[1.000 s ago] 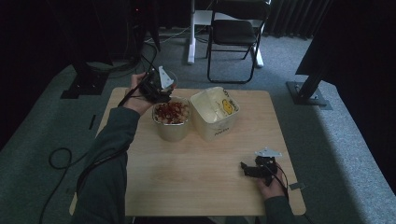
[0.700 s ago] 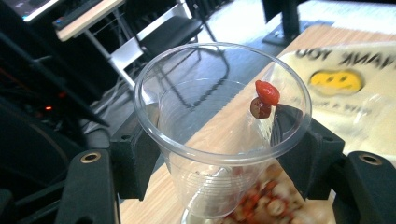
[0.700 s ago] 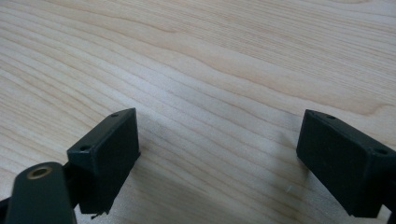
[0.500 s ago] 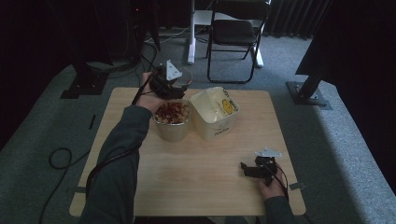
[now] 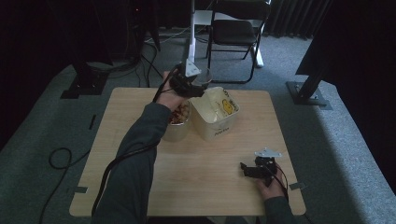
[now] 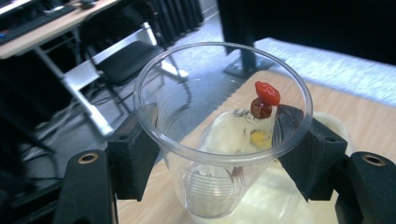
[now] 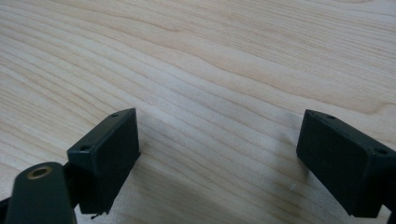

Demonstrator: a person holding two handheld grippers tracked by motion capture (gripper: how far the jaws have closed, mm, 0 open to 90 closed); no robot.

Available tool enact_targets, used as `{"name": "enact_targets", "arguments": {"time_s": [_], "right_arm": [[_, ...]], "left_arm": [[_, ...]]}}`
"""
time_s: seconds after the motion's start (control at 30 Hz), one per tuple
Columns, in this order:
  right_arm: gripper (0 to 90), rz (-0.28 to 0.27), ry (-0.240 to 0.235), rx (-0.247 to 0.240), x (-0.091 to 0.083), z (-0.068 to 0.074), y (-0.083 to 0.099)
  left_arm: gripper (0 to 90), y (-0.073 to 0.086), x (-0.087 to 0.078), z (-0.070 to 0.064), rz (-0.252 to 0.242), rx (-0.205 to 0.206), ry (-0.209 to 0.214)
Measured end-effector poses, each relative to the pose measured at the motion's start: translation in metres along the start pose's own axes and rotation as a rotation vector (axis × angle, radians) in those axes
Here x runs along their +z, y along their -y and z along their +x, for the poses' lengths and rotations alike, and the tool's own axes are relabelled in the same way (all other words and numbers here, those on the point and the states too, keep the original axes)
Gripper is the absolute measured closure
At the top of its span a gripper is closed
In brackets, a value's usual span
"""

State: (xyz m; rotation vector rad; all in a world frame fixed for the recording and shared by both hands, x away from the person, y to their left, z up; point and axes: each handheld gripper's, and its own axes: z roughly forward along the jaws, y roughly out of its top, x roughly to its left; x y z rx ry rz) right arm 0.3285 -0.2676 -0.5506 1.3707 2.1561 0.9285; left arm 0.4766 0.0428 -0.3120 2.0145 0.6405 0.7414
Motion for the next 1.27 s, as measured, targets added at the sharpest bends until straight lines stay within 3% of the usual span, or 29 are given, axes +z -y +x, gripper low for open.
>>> {"name": "enact_targets", "arguments": {"time_s": [0.17,0.37,0.5,0.57,0.63,0.7,1.0,1.27], "right_arm": [[12.7,0.000,0.000,0.000,0.000,0.000,0.000],[12.7,0.001,-0.002,0.000,0.000,0.000,0.000],[12.7,0.000,-0.003,-0.003,-0.001,0.001,0.000],[12.7,0.001,-0.004,-0.004,-0.001,0.001,0.001],[12.7,0.000,-0.006,-0.005,-0.001,0.001,0.001],[12.7,0.001,-0.008,-0.003,-0.001,0.002,0.001],[12.7,0.001,-0.009,-0.005,-0.001,0.002,0.001],[12.7,-0.001,-0.008,-0.004,-0.001,0.002,0.001]], "left_arm": [[32.4,-0.005,0.015,-0.010,-0.004,-0.008,0.035],[32.0,-0.014,0.031,-0.017,-0.039,-0.064,0.073],[32.0,-0.017,0.046,-0.028,-0.055,-0.075,0.104],[29.0,-0.015,0.056,-0.033,-0.046,-0.092,0.128],[20.6,-0.012,0.063,-0.036,-0.032,-0.111,0.136],[14.3,-0.011,0.066,-0.037,-0.020,-0.121,0.112],[14.4,-0.013,0.050,-0.027,-0.009,-0.106,0.056],[14.5,-0.004,0.012,-0.015,-0.045,-0.098,0.039]]}}
